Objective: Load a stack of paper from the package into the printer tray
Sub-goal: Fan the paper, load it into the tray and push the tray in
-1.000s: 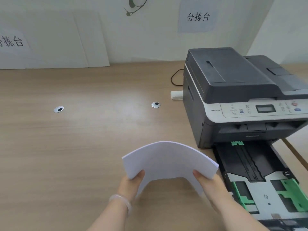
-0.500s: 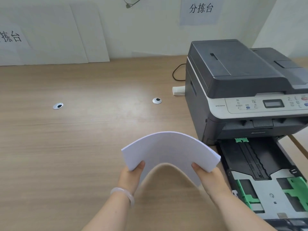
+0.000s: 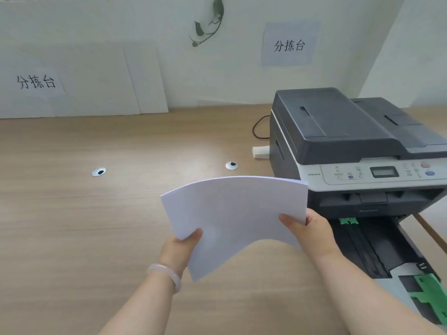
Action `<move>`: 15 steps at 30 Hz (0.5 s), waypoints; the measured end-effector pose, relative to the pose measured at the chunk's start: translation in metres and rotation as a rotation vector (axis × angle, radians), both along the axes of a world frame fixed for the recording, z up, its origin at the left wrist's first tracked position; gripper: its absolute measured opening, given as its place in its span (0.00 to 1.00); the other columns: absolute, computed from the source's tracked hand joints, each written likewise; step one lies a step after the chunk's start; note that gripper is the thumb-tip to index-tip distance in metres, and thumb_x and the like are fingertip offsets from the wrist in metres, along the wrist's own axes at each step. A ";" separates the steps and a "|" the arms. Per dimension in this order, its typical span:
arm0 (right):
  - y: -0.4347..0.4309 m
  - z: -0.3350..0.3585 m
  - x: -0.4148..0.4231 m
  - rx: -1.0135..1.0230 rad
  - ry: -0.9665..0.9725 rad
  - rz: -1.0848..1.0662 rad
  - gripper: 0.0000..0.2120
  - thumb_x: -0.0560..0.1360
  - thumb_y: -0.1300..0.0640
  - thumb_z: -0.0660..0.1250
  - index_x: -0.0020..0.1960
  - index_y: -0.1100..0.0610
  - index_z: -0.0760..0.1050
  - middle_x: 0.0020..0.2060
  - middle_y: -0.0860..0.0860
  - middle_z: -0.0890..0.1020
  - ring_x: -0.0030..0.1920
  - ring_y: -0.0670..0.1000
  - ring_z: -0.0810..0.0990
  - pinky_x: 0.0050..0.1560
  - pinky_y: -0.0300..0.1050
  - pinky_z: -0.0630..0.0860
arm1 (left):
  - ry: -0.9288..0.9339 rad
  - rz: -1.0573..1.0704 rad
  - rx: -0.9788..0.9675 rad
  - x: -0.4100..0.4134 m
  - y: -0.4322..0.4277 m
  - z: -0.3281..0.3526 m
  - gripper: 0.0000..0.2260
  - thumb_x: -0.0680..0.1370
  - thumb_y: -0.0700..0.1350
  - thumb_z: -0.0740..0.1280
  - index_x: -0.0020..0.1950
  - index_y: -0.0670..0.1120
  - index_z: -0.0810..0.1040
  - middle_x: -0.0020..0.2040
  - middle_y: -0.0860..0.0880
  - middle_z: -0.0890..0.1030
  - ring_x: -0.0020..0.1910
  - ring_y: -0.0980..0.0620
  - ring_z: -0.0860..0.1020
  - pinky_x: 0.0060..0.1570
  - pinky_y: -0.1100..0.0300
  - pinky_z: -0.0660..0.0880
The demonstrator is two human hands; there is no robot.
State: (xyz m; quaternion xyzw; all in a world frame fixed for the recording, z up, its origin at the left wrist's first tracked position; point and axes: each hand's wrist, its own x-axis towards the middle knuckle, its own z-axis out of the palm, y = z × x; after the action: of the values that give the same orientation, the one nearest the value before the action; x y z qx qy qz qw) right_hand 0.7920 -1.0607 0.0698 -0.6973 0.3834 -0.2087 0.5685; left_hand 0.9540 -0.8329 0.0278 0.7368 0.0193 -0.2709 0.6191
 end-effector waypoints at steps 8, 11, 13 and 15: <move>-0.019 0.094 0.030 0.146 -0.425 -0.146 0.27 0.69 0.52 0.75 0.66 0.49 0.71 0.58 0.48 0.81 0.58 0.47 0.79 0.56 0.46 0.72 | -0.039 -0.014 -0.267 0.011 0.006 0.093 0.08 0.74 0.42 0.71 0.52 0.43 0.81 0.49 0.44 0.85 0.47 0.43 0.83 0.48 0.46 0.78; -0.012 0.107 0.034 0.150 -0.460 -0.199 0.36 0.69 0.51 0.76 0.72 0.49 0.64 0.69 0.51 0.72 0.67 0.47 0.71 0.66 0.50 0.68 | -0.058 0.037 -0.315 0.009 0.008 0.100 0.06 0.75 0.40 0.69 0.50 0.41 0.81 0.40 0.48 0.86 0.38 0.47 0.84 0.37 0.54 0.77; -0.009 0.112 0.034 0.136 -0.456 -0.215 0.38 0.68 0.50 0.76 0.73 0.48 0.62 0.72 0.50 0.69 0.70 0.47 0.68 0.67 0.50 0.66 | -0.027 0.068 -0.356 0.011 0.008 0.102 0.08 0.74 0.41 0.69 0.52 0.40 0.80 0.43 0.45 0.86 0.42 0.44 0.83 0.43 0.49 0.77; -0.005 0.113 0.033 0.171 -0.434 -0.214 0.39 0.69 0.49 0.75 0.74 0.48 0.60 0.73 0.50 0.67 0.70 0.48 0.67 0.67 0.49 0.65 | 0.008 0.087 -0.416 0.014 0.006 0.102 0.10 0.72 0.42 0.72 0.52 0.41 0.80 0.46 0.43 0.85 0.46 0.41 0.82 0.47 0.45 0.77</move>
State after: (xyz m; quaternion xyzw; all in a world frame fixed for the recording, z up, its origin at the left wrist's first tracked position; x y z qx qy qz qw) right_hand 0.8253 -1.0654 0.1828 -0.5410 0.3402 -0.3795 0.6690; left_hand 0.9675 -0.8267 0.1297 0.5904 -0.0028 -0.2452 0.7690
